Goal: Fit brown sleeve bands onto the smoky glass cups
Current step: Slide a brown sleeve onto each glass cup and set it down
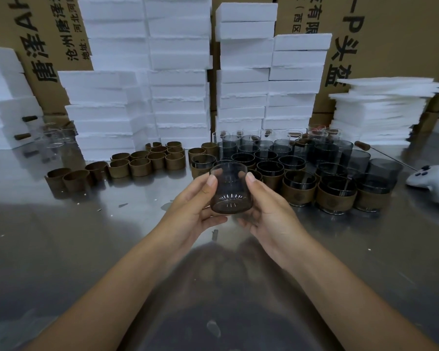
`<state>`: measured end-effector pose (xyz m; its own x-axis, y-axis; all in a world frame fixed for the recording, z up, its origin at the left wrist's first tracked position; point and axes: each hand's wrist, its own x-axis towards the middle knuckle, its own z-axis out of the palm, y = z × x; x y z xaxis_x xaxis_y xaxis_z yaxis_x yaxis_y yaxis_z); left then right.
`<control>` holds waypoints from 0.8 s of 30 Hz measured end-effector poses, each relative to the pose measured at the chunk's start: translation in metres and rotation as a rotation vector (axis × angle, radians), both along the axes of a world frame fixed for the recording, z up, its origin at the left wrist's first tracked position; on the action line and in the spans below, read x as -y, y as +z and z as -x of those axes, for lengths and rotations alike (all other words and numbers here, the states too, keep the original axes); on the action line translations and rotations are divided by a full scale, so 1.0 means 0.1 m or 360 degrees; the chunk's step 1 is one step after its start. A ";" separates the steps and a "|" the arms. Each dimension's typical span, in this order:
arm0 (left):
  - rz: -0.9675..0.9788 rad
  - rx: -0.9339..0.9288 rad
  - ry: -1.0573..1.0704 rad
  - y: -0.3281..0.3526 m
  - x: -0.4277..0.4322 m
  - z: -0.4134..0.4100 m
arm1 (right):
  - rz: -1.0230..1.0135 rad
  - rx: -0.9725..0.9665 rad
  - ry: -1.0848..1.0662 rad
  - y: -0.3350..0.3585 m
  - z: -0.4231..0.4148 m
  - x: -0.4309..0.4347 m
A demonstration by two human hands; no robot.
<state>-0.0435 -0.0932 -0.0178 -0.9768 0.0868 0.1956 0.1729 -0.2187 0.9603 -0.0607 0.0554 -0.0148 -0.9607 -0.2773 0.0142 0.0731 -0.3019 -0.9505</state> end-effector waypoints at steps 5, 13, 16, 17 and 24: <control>0.0237 -0.0044 -0.0007 0.00 0.00 0.00 | -0.0001 0.0127 -0.0088 0.01 0.03 0.02; 0.0242 0.0079 0.0023 -0.07 0.01 0.03 | -0.0200 0.0175 -0.0130 -0.03 0.06 0.03; 0.0099 0.0139 0.0046 -0.06 0.05 0.07 | -0.0336 -0.0148 -0.0069 -0.07 0.04 0.05; 0.0091 0.0157 0.0058 -0.06 0.06 0.08 | -0.0392 -0.0240 -0.0055 -0.09 0.03 0.05; 0.0215 0.0110 0.0103 -0.11 0.08 0.11 | -0.0338 -0.0284 -0.0136 -0.16 0.08 0.04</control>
<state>-0.0550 -0.1010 -0.0290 -0.9919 0.0445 0.1189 0.1152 -0.0776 0.9903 -0.0686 0.0510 -0.0304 -0.9683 -0.2101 0.1352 -0.1180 -0.0925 -0.9887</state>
